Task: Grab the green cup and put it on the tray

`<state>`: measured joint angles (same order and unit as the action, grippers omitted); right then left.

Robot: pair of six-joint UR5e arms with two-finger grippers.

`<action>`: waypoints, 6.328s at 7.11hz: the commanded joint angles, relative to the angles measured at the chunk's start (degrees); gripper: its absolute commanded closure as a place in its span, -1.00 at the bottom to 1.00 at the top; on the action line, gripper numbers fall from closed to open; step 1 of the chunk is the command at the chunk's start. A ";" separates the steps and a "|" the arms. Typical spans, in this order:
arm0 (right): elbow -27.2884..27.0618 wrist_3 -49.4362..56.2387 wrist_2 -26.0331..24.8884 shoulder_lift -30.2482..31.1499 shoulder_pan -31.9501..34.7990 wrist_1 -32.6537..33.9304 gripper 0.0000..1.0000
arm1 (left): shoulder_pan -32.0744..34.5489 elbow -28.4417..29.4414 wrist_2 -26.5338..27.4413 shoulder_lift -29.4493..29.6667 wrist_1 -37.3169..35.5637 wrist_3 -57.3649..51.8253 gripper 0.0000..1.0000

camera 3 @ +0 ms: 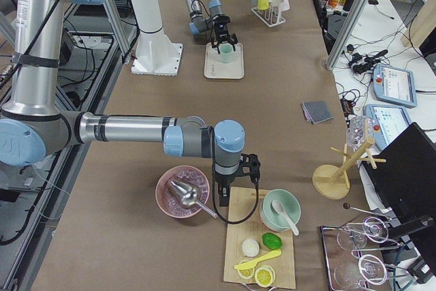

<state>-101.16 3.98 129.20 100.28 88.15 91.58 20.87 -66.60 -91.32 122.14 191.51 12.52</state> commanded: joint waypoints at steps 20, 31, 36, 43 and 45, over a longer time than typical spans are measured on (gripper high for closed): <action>-0.17 -0.02 0.00 0.00 0.00 0.00 -1.00 | 52.91 -33.16 -37.82 -11.10 -93.77 0.66 -0.98; -0.26 -0.02 0.88 0.09 0.00 0.26 -1.00 | 71.58 -29.79 -43.06 -37.86 -109.11 -26.68 -0.98; -0.26 0.07 0.88 0.00 0.00 0.26 -1.00 | 71.50 -32.01 -42.97 -36.63 -107.14 -18.67 -0.98; -0.26 -0.02 0.88 0.00 0.00 0.35 -1.00 | 71.50 -32.01 -42.89 -37.33 -100.54 -18.58 -0.98; -0.26 -0.02 0.88 0.00 0.00 0.35 -1.00 | 71.50 -31.93 -42.89 -37.42 -100.45 -18.58 -0.98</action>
<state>-101.42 3.96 130.08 100.29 88.15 91.93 92.37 -98.60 -134.21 84.78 91.02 -6.07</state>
